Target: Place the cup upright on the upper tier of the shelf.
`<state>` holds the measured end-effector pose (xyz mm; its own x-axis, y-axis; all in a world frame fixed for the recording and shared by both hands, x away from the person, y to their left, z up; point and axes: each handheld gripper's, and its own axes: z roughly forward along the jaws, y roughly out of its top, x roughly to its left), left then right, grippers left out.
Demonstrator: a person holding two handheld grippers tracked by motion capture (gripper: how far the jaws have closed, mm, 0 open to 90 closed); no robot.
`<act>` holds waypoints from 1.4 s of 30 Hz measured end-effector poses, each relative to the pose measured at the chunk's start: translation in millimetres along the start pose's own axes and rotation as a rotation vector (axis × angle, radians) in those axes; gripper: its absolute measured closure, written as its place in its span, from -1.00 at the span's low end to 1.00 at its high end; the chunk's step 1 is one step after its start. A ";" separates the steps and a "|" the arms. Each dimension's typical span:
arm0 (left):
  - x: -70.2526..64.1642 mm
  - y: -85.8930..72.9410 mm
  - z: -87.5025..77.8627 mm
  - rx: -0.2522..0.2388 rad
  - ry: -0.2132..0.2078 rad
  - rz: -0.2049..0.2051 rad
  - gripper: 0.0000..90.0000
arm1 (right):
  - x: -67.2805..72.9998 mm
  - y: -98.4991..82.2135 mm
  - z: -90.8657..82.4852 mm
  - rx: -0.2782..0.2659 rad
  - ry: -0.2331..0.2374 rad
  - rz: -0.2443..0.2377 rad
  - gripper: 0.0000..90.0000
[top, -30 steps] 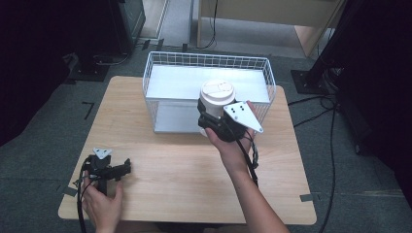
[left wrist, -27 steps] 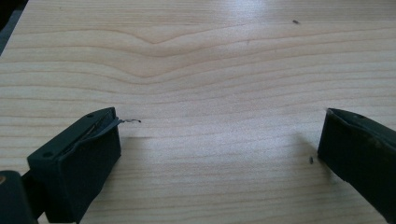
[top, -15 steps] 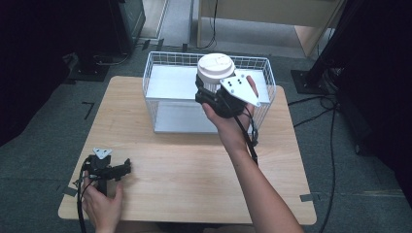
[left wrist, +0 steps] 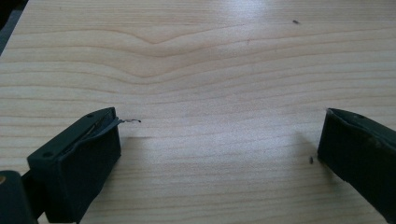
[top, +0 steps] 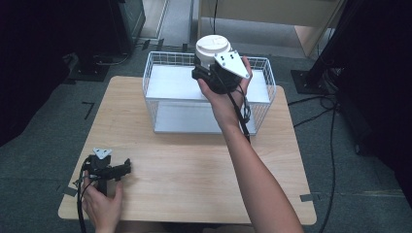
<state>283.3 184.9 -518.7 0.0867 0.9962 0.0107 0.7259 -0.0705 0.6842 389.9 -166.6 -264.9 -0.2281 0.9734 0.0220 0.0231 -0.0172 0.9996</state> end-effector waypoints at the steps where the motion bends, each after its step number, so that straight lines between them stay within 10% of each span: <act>1: 0.0 0.0 0.0 0.000 0.000 0.000 -1.00 | -3.0 -0.8 6.7 0.001 -0.010 0.007 -0.65; 19: -2.8 0.2 0.2 0.000 -0.008 0.006 -1.00 | -12.2 -14.7 53.9 0.011 -0.066 0.037 -0.65; 42: -2.8 0.1 0.3 -0.001 -0.007 0.007 -1.00 | -28.0 -64.1 0.6 0.096 0.037 0.030 -0.98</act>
<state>283.3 182.1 -518.9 0.0964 0.9953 0.0104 0.7244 -0.0773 0.6850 395.4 -192.6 -329.6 -0.2613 0.9637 0.0540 0.1227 -0.0223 0.9922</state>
